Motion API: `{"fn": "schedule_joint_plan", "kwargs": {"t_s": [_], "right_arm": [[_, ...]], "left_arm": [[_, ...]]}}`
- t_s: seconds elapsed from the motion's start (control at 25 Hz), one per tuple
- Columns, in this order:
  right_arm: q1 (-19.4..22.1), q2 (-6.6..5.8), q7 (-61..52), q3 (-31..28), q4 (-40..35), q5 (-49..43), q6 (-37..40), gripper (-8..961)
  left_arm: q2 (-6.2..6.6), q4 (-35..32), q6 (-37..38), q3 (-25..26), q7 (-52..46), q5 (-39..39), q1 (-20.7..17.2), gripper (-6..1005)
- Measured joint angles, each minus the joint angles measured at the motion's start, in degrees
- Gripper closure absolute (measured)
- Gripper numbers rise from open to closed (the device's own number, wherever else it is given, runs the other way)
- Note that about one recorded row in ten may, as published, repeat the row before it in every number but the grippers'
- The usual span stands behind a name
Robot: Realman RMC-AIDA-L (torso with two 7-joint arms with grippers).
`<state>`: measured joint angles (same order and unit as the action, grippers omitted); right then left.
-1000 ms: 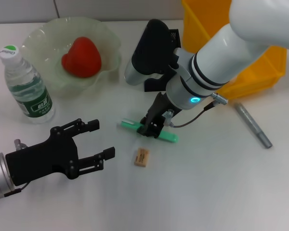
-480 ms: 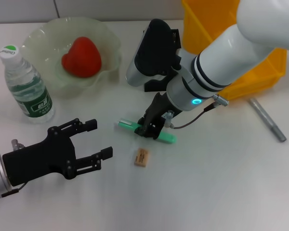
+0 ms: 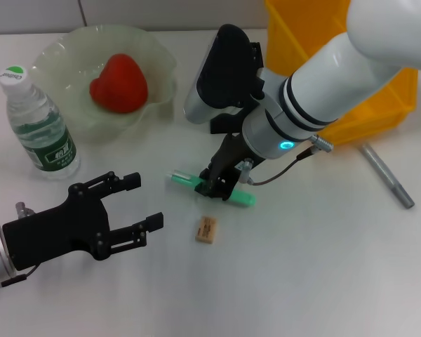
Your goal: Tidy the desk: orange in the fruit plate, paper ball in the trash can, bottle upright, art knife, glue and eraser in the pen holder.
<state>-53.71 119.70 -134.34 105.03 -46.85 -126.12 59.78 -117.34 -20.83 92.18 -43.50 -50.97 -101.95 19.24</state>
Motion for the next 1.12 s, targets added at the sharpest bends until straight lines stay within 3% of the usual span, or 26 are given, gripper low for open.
{"fn": "schedule_joint_plan", "kwargs": {"t_s": [0.4, 0.64, 0.88, 1.12], "right_arm": [[0.09, 0.00, 0.33, -0.18, -0.29, 0.01, -0.02, 779], [1.93, -0.01, 2.32, -3.18, -1.95, 0.63, 0.22, 777], [6.90, -0.16, 5.74, -5.68, -7.28, 2.07, 1.26, 769], [15.76, -0.16, 12.55, -9.63, -16.55, 6.45, 1.83, 762]], "left_arm": [[0.01, 0.00, 0.02, -0.01, -0.01, 0.13, 0.05, 195], [0.01, 0.00, 0.14, -0.01, -0.01, 0.30, -0.12, 195], [0.07, 0.00, 0.31, 0.06, -0.27, 0.37, 0.06, 195], [0.26, 0.00, 0.43, 0.21, -1.00, 0.44, 0.08, 195]]}}
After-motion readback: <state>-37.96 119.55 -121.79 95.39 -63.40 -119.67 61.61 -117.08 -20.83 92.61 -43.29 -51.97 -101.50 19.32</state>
